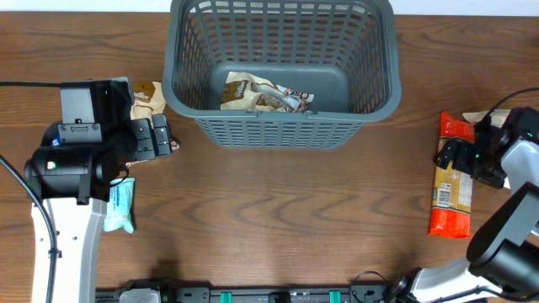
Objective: Pack container
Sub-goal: 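Grasp the pasta package with the right gripper and lift it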
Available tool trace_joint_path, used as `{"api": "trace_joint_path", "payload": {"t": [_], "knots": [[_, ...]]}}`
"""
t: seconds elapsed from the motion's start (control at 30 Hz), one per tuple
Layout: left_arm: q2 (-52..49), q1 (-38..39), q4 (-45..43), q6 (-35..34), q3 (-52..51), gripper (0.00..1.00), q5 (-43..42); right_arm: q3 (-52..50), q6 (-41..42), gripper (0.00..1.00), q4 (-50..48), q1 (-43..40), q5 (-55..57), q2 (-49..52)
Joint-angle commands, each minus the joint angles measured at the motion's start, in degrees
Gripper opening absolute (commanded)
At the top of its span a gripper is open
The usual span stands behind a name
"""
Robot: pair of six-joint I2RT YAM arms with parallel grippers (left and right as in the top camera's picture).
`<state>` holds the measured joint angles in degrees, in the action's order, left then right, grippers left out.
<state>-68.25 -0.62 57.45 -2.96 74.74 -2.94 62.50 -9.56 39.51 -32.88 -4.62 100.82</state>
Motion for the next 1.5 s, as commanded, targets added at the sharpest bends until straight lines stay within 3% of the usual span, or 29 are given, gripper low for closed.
{"api": "trace_joint_path", "payload": {"t": [0.0, 0.23, 0.33, 0.57, 0.67, 0.7, 0.9, 1.13, 1.47], "knots": [[0.04, 0.07, 0.13, 0.35, 0.98, 0.99, 0.61, 0.26, -0.79, 0.99, -1.07, -0.42, 0.55, 2.82], [0.04, 0.07, 0.13, 0.33, 0.98, 0.99, 0.61, 0.26, -0.76, 0.99, -3.37, -0.42, 0.55, 6.8], [0.04, 0.07, 0.11, 0.33, 0.98, 0.99, 0.61, 0.26, -0.28, 0.91, -3.98, -0.39, 0.39, 7.21], [0.04, 0.07, 0.13, 0.35, 0.98, 0.99, 0.61, 0.26, 0.94, 0.4, -4.39, -0.39, 0.24, 7.21], [0.04, 0.07, 0.13, 0.33, 0.98, 0.99, 0.61, 0.26, 0.96, 0.06, -4.39, -0.17, 0.04, 7.21], [0.04, 0.07, 0.13, 0.33, 0.98, 0.99, 0.61, 0.26, 0.96, 0.01, -4.39, 0.02, 0.04, 7.19], [0.04, 0.07, 0.13, 0.35, 0.98, 0.99, 0.61, 0.39, 2.32, 0.01, -4.35, 4.09, -0.02, 5.84], [0.04, 0.07, 0.15, 0.37, 0.98, 0.99, 0.61, 3.61, 6.64, 0.01, -4.28, 12.83, -2.49, -3.98], [0.04, 0.07, 0.55, 0.39, 0.98, 0.99, 0.61, 24.74, 9.07, 0.01, 2.73, 22.45, 4.42, -17.55]]}}
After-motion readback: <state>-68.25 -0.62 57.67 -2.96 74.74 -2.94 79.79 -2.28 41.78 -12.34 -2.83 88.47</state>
